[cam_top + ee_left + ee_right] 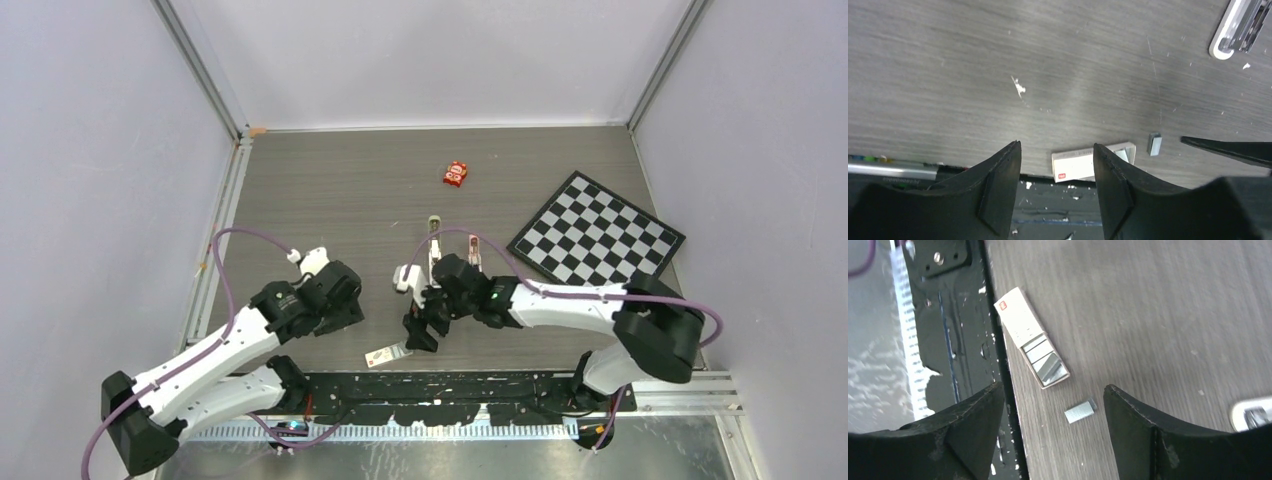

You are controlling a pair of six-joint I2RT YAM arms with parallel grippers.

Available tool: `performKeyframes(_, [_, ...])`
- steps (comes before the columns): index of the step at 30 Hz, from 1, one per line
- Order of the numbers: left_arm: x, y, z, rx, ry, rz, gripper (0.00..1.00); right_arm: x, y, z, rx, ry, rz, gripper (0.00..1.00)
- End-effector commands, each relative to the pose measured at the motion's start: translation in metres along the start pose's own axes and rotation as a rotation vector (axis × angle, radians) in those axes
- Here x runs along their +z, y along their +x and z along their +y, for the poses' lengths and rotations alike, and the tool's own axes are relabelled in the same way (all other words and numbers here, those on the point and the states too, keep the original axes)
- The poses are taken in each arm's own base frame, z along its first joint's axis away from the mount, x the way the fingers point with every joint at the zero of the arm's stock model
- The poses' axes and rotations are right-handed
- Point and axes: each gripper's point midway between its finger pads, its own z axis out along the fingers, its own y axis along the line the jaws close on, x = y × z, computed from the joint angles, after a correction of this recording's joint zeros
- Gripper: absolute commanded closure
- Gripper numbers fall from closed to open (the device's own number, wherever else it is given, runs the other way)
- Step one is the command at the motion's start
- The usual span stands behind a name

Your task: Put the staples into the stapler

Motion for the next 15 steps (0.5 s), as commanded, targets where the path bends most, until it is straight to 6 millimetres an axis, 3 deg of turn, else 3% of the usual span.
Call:
performKeyframes(1, [-0.01,0.024,0.008,-0.082,-0.003,0.12,0.44,0.021,-0.022,0.013,-0.314,-0.106,-0.064,0.23])
performKeyframes(6, [0.004,0.058,0.004,-0.125,0.063,0.236,0.45,0.04,-0.007,0.023,-0.384,-0.151,-0.008,0.22])
performKeyframes(15, [0.011,0.071,0.005,-0.213,0.116,0.256,0.48,0.056,0.011,0.024,-0.422,-0.157,0.018,0.22])
